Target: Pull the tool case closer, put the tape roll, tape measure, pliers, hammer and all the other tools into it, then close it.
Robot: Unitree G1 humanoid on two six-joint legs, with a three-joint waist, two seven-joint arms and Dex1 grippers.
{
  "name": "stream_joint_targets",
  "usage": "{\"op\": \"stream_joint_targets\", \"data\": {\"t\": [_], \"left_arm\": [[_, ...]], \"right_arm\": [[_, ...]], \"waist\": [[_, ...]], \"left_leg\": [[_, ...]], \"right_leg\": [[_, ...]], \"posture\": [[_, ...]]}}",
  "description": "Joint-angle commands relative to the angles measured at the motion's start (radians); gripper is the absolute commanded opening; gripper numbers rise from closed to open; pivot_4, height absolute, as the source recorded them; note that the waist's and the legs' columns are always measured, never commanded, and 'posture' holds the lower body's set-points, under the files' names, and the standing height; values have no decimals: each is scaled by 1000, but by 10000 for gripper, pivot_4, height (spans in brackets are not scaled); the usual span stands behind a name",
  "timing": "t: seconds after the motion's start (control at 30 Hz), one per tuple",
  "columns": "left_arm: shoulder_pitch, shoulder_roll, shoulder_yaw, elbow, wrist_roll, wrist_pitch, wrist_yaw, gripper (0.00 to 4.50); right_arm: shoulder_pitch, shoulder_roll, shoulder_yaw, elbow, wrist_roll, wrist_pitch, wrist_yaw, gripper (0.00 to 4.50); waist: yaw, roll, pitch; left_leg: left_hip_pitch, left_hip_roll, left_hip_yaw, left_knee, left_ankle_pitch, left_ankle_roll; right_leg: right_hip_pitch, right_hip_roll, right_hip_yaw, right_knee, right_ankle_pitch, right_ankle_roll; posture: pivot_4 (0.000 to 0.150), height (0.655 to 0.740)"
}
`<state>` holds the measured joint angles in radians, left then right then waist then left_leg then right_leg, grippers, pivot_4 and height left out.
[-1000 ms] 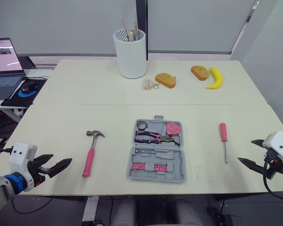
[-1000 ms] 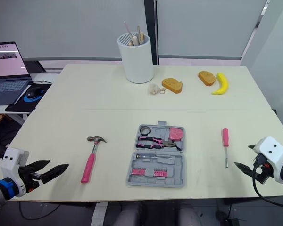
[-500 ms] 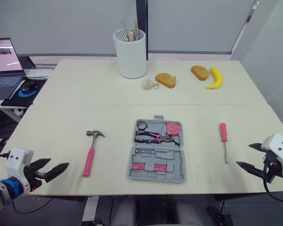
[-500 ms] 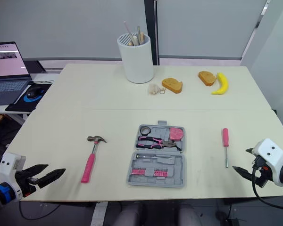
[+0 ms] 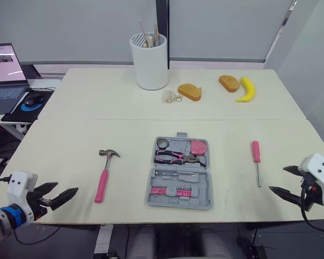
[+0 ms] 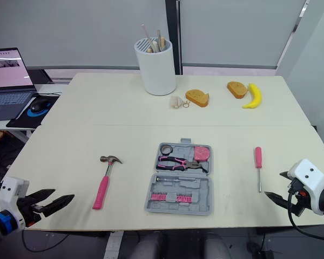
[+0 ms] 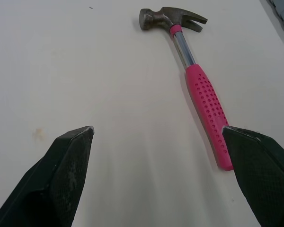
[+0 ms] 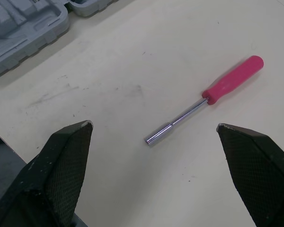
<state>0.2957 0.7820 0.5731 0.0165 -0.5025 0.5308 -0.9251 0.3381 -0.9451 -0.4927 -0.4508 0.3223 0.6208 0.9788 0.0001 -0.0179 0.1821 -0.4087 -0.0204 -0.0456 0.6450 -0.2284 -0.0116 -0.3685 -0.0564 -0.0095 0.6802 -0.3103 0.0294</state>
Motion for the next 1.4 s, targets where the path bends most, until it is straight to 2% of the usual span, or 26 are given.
{"op": "stream_joint_targets", "data": {"t": [0.03, 0.47, 1.0, 1.4], "left_arm": [[-8, 10, 0, 7, 1, -20, -11, 45000], [-24, -9, -9, -16, -27, -5, -5, 45000], [1, -55, -3, -118, -62, 48, 47, 45000], [23, -96, -2, -188, -74, 68, 103, 45000]], "right_arm": [[-10, -15, -33, -16, 6, -20, 4, 44636], [-26, -31, -10, 23, -33, -157, 32, 44636], [-41, -59, 19, 71, -44, -399, 158, 44636], [-104, -89, 41, 96, -7, -400, 226, 44636]], "waist": [[0, 0, 0], [0, 0, 0], [0, 0, 0], [0, 0, 0]], "left_leg": [[0, 0, 0, 0, 0, 0], [0, 0, 0, 0, 0, 0], [0, 0, 0, 0, 0, 0], [0, 0, 0, 0, 0, 0]], "right_leg": [[0, 0, 0, 0, 0, 0], [0, 0, 0, 0, 0, 0], [1, 0, 0, 0, 0, 0], [1, 0, 0, 0, 0, 0]], "posture": [[1500, 7400], [1500, 7400], [1500, 7400], [1500, 7400]]}}
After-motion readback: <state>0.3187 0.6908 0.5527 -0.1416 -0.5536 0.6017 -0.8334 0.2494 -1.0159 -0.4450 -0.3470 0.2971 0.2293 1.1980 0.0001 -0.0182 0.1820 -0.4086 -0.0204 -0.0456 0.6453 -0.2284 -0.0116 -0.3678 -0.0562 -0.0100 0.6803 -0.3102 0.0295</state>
